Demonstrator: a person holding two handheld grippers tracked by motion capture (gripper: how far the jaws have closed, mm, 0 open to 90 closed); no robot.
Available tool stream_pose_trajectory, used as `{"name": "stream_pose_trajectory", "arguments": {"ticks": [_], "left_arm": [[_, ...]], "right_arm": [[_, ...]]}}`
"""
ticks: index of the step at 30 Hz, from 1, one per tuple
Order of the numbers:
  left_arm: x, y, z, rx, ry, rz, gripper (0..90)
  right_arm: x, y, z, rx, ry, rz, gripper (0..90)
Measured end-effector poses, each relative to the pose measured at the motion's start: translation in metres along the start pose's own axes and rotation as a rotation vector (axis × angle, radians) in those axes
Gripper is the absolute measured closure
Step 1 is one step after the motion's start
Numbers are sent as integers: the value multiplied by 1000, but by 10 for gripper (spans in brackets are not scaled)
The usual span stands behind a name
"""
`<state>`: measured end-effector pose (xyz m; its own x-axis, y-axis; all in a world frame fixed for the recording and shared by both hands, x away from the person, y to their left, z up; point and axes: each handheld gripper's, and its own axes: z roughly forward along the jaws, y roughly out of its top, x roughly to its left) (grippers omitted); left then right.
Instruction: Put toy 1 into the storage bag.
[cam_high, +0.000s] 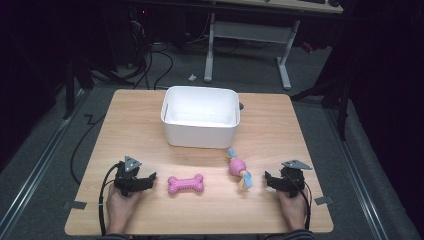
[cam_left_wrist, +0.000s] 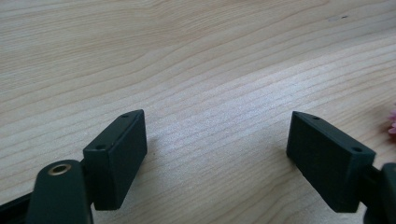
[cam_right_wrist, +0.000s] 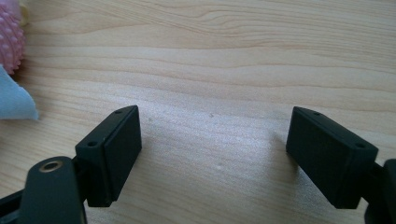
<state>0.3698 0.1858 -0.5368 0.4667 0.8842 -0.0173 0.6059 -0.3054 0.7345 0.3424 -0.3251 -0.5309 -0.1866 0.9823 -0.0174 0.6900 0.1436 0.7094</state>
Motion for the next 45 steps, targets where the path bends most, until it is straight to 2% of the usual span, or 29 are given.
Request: {"name": "stream_pose_trajectory", "arguments": {"ticks": [9,13,17,21,27,28,33,34,38,45], "left_arm": [[2,0,0,-5,-15,-8,206],[1,1,1,0,-9,8,202],[2,2,2,1,-26,28,208],[2,2,1,1,-27,29,214],[3,1,0,-3,-25,10,224],[5,0,-1,-8,-31,-3,224],[7,-1,-3,-15,-46,-14,231],[8,-2,-5,-14,-64,-19,244],[9,-3,-8,-20,-82,-29,249],[9,-5,-14,-37,-93,-31,246]], "right_arm": [[0,0,0,-1,2,0,188],[0,0,0,-3,2,-1,191],[0,0,0,-3,2,-1,192],[0,0,0,-4,4,-2,195],[0,0,0,-5,8,-8,207],[0,0,0,-4,8,-7,208],[0,0,0,-4,8,-8,208],[0,0,0,-5,9,-8,212],[0,0,0,-7,9,-13,216],[0,0,0,-7,9,-13,216]]}}
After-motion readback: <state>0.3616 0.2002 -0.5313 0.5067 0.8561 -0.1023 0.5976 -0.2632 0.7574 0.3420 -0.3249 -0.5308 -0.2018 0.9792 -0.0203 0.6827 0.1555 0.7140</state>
